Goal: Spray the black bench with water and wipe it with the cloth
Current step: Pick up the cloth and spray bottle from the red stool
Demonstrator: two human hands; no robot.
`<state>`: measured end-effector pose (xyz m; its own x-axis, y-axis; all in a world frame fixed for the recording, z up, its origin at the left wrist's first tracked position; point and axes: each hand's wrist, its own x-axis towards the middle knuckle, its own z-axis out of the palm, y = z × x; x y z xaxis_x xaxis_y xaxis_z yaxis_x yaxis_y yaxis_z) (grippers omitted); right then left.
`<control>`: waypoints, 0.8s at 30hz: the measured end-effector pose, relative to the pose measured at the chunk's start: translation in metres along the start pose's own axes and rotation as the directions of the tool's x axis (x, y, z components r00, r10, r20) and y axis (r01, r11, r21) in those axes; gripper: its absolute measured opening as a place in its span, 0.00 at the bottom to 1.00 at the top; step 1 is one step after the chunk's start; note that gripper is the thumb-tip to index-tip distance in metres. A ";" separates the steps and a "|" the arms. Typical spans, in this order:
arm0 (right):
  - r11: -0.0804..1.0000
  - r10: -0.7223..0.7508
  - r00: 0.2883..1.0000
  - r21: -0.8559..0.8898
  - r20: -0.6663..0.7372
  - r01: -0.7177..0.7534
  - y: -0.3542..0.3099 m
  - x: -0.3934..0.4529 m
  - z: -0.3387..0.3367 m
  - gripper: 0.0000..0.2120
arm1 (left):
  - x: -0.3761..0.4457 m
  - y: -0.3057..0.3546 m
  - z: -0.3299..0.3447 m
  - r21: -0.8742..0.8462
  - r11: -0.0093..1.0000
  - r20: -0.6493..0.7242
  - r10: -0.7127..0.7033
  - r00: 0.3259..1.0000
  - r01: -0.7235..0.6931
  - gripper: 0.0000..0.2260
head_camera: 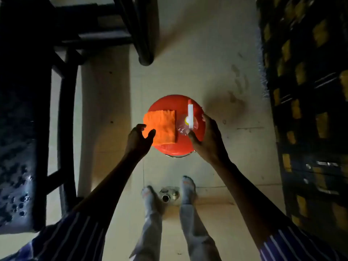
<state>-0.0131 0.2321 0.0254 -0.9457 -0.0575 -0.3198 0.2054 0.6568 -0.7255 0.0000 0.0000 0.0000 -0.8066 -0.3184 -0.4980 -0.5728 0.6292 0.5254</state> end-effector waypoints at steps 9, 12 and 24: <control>0.975 -0.167 0.982 0.132 -0.086 0.178 0.042 0.059 0.054 0.40 | 0.081 -0.043 0.057 -0.225 0.939 0.031 -0.262 0.965 0.262 0.40; 0.967 -0.207 0.973 0.127 -0.104 0.220 0.044 0.063 0.057 0.34 | 0.084 -0.041 0.068 -0.306 0.918 -0.012 -0.268 0.963 0.252 0.38; 0.974 -0.221 0.975 0.066 0.032 0.218 0.035 0.068 0.052 0.28 | 0.075 -0.033 0.064 -0.529 0.827 -0.012 -0.232 0.973 0.191 0.15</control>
<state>-0.0569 0.2117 -0.0534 -0.9592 -0.2250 -0.1714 0.0103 0.5775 -0.8163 -0.0322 0.0005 -0.0984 -0.6533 -0.4639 -0.5984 -0.7051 0.0848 0.7041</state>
